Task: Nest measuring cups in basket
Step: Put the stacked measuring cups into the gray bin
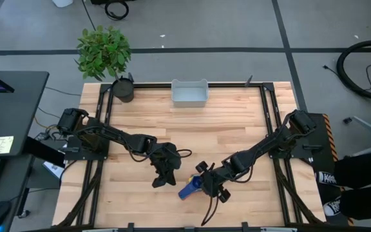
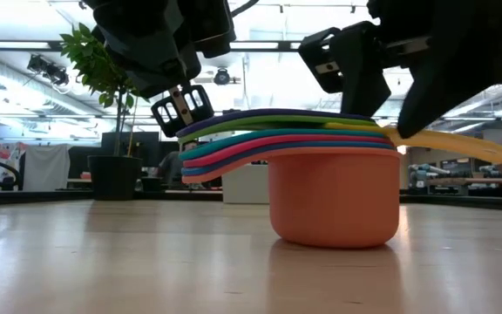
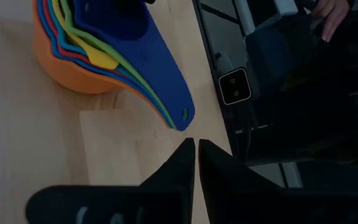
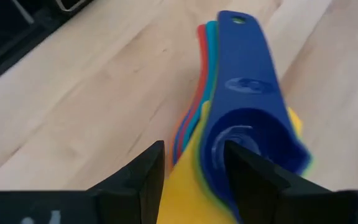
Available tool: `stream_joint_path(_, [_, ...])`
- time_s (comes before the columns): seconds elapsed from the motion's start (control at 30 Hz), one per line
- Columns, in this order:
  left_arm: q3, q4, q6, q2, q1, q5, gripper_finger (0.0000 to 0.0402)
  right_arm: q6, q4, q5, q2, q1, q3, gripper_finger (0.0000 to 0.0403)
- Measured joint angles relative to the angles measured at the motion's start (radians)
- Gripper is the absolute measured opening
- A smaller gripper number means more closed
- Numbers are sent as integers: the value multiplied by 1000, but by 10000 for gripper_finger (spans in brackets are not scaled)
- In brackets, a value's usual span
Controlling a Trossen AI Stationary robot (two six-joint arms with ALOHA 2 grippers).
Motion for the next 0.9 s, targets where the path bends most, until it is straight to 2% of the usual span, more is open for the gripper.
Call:
stream_joint_path(0.6, [0,0,1,0,0,0,25,-1,-14,-31,0,-16,0,169])
stream_joint_path(0.9, [0,-5,1,0,0,0,25,-33,41,-63,65,-21,6,169])
